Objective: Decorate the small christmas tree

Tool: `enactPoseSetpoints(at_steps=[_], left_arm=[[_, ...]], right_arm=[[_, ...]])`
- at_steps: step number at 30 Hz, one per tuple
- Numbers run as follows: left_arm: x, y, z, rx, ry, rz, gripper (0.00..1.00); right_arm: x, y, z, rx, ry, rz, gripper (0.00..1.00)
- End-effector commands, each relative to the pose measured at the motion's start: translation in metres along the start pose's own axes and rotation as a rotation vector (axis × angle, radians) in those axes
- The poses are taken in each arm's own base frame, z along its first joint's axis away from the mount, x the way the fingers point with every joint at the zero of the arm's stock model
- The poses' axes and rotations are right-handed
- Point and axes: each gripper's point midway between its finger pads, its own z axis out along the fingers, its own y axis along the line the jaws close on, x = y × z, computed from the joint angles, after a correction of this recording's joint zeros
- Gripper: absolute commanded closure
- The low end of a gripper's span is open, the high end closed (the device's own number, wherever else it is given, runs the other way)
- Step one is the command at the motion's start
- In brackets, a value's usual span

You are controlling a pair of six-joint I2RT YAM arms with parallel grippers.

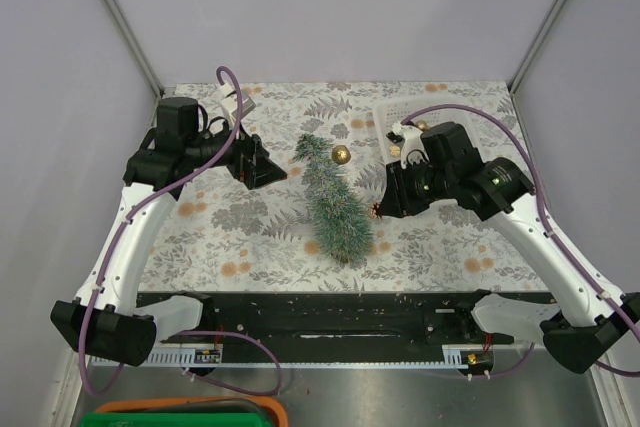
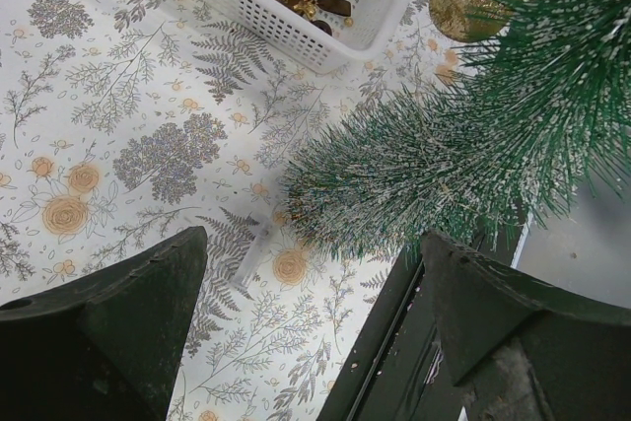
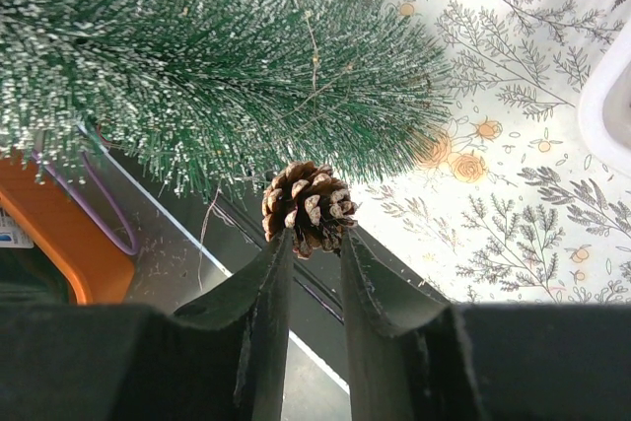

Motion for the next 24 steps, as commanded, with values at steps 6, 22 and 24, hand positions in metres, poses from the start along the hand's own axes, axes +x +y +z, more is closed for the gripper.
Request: enactPoseSetpoints(at_steps=[6, 22, 24], left_arm=[[-0.009, -0.009, -0.003, 0.029, -0.032, 0.045, 0.07], [-0.011, -0.009, -0.003, 0.026, -0.035, 0.049, 0.07], [-0.011, -0.008, -0.003, 0.024, -0.035, 0.048, 0.07]], right_arm=[[0.002, -0.009, 0.005, 0.044, -0.011, -0.015, 0.69], [0.001, -0.005, 0.002, 0.02, -0.061, 0.002, 0.69], [-0.003, -0.002, 0.001, 0.007, -0.077, -0.003, 0.69]])
